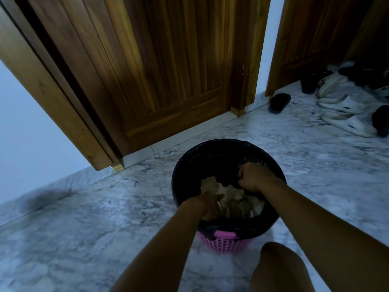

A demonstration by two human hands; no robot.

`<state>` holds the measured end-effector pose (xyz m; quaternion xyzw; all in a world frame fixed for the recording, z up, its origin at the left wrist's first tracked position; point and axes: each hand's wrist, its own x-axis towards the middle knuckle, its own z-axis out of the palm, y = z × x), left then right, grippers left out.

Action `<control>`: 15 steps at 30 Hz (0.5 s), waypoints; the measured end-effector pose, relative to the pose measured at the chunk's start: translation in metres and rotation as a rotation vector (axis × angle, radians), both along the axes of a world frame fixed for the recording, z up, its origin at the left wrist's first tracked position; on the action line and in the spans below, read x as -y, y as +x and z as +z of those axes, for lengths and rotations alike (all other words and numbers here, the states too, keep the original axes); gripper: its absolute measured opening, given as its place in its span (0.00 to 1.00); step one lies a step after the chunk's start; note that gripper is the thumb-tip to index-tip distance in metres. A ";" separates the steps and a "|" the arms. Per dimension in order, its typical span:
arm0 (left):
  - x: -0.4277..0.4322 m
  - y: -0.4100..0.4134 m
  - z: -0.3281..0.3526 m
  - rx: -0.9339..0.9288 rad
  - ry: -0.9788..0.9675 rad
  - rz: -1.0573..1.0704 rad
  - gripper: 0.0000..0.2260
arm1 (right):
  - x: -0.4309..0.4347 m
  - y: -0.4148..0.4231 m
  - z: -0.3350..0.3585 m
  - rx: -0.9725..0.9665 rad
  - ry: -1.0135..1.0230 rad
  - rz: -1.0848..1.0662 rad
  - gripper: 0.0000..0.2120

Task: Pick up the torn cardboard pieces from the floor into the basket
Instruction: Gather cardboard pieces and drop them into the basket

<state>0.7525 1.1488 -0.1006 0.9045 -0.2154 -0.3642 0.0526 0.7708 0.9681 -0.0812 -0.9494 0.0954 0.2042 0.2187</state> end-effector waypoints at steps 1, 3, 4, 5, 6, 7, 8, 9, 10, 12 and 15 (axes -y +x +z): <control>-0.005 0.004 -0.002 0.112 -0.027 -0.037 0.27 | -0.003 0.002 0.002 0.015 -0.021 0.019 0.10; -0.023 0.017 0.003 0.335 -0.159 0.035 0.25 | -0.019 0.007 0.008 0.050 -0.044 0.064 0.15; -0.035 0.021 0.011 0.447 -0.200 0.064 0.24 | -0.031 0.010 0.010 0.066 -0.041 0.092 0.16; -0.051 0.024 0.018 0.549 -0.224 0.107 0.24 | -0.047 0.013 0.012 0.080 -0.027 0.117 0.16; -0.068 0.027 0.023 0.635 -0.278 0.165 0.23 | -0.064 0.017 0.015 0.098 -0.015 0.137 0.16; -0.088 0.027 0.031 0.705 -0.336 0.246 0.23 | -0.083 0.022 0.018 0.131 -0.009 0.161 0.16; -0.112 0.026 0.038 0.746 -0.384 0.343 0.23 | -0.104 0.027 0.023 0.175 -0.012 0.191 0.14; -0.137 0.023 0.043 0.766 -0.406 0.442 0.24 | -0.124 0.031 0.028 0.226 -0.017 0.213 0.12; -0.162 0.017 0.048 0.767 -0.386 0.527 0.25 | -0.145 0.034 0.033 0.274 -0.015 0.234 0.12; -0.218 -0.006 0.054 0.720 -0.278 0.675 0.27 | -0.192 0.034 0.039 0.346 0.020 0.303 0.15; -0.286 -0.048 0.061 0.583 -0.149 0.786 0.30 | -0.254 0.016 0.043 0.356 0.090 0.428 0.19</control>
